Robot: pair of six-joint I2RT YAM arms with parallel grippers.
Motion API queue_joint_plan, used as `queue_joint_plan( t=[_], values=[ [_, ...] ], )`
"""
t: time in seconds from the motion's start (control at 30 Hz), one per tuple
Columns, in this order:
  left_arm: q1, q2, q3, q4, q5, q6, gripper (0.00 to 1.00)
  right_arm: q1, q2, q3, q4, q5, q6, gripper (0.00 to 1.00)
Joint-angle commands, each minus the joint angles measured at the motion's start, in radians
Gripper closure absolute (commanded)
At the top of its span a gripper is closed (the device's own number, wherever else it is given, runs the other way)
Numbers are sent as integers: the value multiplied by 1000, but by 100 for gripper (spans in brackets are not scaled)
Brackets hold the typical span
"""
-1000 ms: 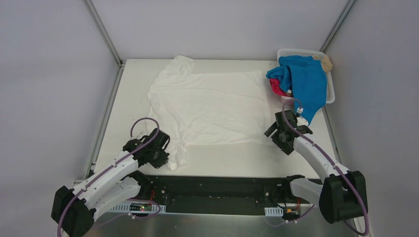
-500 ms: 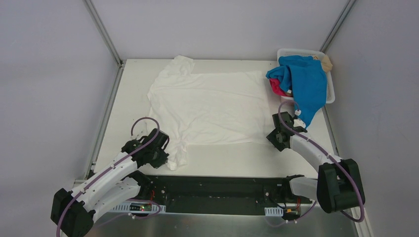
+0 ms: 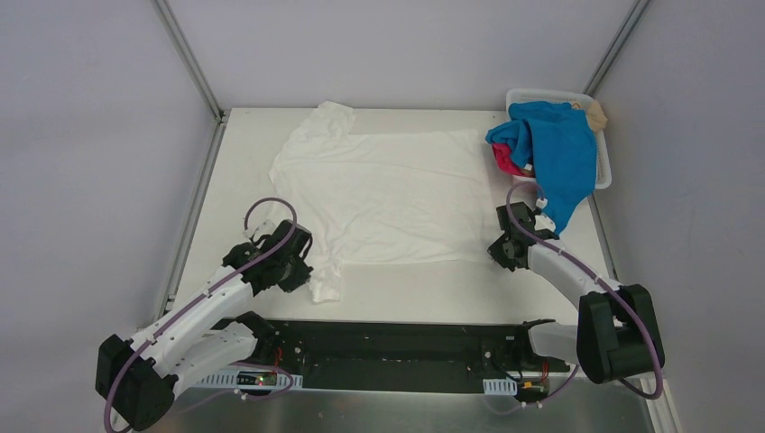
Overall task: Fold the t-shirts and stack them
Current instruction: Grab the side of the flattened tshirt closest away from the robot with both arms, then fold the flattened tshirt in 1/3 of the way
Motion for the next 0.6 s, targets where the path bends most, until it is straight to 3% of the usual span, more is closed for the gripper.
queue_joint_plan(
  t=[0.0,0.27,0.57],
  values=[
    [-9,41,121,82,-31,98,100,-4,-30,65,-24,-42,-35,100],
    [18,149,290,127,-70,193,100,-4,-44,197,-86,-103,-107,100],
    [210,333,445,171,17,286,100,-6,48,347,-114,-80,-127,100]
  ],
)
